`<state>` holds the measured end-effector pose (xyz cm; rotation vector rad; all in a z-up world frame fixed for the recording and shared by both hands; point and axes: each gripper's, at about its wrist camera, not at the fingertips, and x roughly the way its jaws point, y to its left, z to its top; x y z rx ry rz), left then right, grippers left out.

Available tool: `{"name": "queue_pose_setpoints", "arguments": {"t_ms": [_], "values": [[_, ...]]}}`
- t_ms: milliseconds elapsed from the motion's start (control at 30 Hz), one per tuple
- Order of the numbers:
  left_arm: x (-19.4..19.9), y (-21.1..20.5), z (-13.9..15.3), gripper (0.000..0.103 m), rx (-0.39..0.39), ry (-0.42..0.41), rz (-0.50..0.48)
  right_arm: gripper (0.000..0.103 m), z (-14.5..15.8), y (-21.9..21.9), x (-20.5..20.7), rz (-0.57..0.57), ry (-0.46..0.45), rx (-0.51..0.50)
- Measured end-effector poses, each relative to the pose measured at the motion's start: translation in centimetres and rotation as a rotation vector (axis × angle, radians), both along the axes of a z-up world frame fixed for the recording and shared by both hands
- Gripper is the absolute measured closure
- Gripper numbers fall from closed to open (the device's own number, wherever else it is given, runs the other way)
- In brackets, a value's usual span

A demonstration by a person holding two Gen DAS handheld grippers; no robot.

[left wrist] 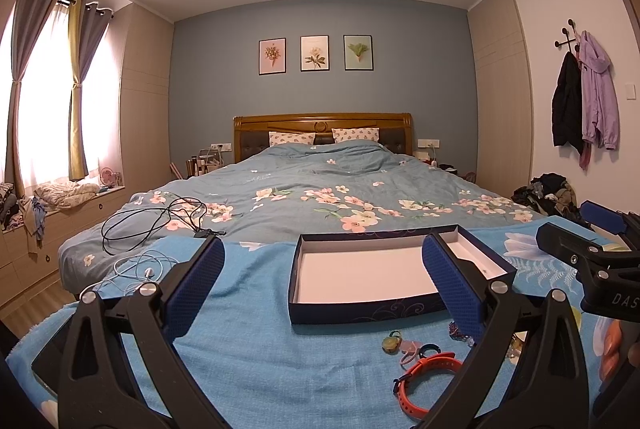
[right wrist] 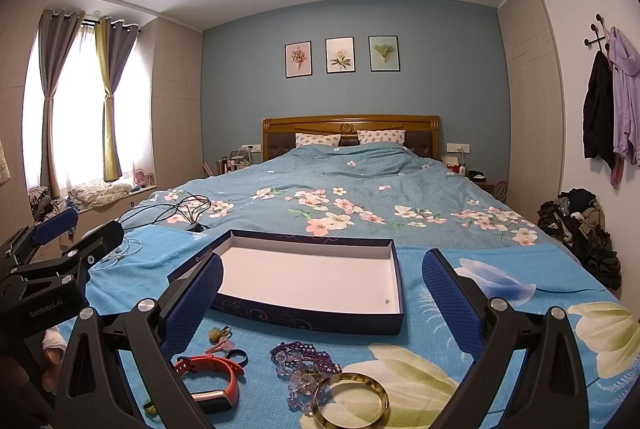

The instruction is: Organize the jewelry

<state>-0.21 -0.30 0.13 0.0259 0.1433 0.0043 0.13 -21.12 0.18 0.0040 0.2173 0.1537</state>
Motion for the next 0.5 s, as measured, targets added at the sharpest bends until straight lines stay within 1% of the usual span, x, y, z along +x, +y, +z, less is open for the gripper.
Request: {"name": "queue_pose_setpoints", "arguments": {"t_ms": [500], "values": [[0.18, 0.04, 0.01, 0.006, 0.001, 0.008, -0.007, 0.007, -0.16, -0.22, 0.11, 0.004, 0.009, 0.004]]}}
